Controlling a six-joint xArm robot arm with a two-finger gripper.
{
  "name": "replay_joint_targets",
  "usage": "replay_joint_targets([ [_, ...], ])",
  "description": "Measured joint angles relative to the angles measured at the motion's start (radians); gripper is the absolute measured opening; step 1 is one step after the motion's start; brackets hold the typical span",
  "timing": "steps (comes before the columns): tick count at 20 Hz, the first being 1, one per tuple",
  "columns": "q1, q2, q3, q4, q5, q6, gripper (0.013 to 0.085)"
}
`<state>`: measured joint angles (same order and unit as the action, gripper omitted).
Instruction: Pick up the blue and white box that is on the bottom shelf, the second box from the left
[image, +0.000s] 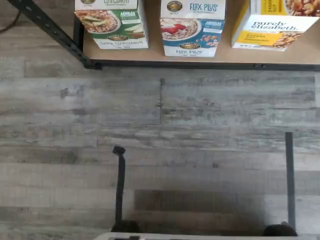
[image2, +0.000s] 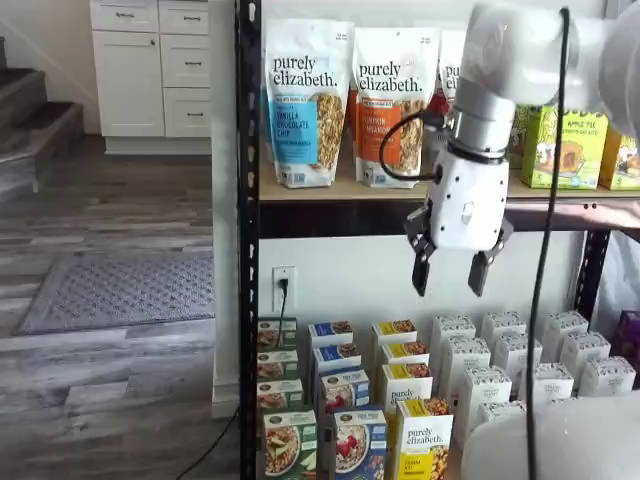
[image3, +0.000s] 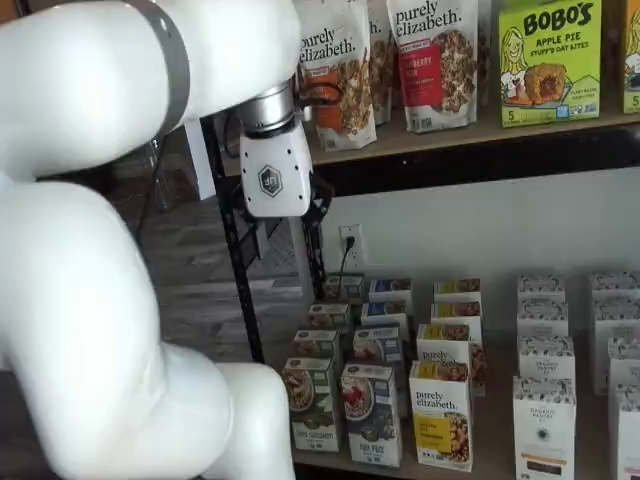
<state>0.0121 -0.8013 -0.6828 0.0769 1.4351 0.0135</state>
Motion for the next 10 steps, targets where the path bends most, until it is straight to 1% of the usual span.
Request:
replay_joint_targets([
  [10,0.043,0.098,0.089,-0.019,-0.179,0.036,0.0850],
])
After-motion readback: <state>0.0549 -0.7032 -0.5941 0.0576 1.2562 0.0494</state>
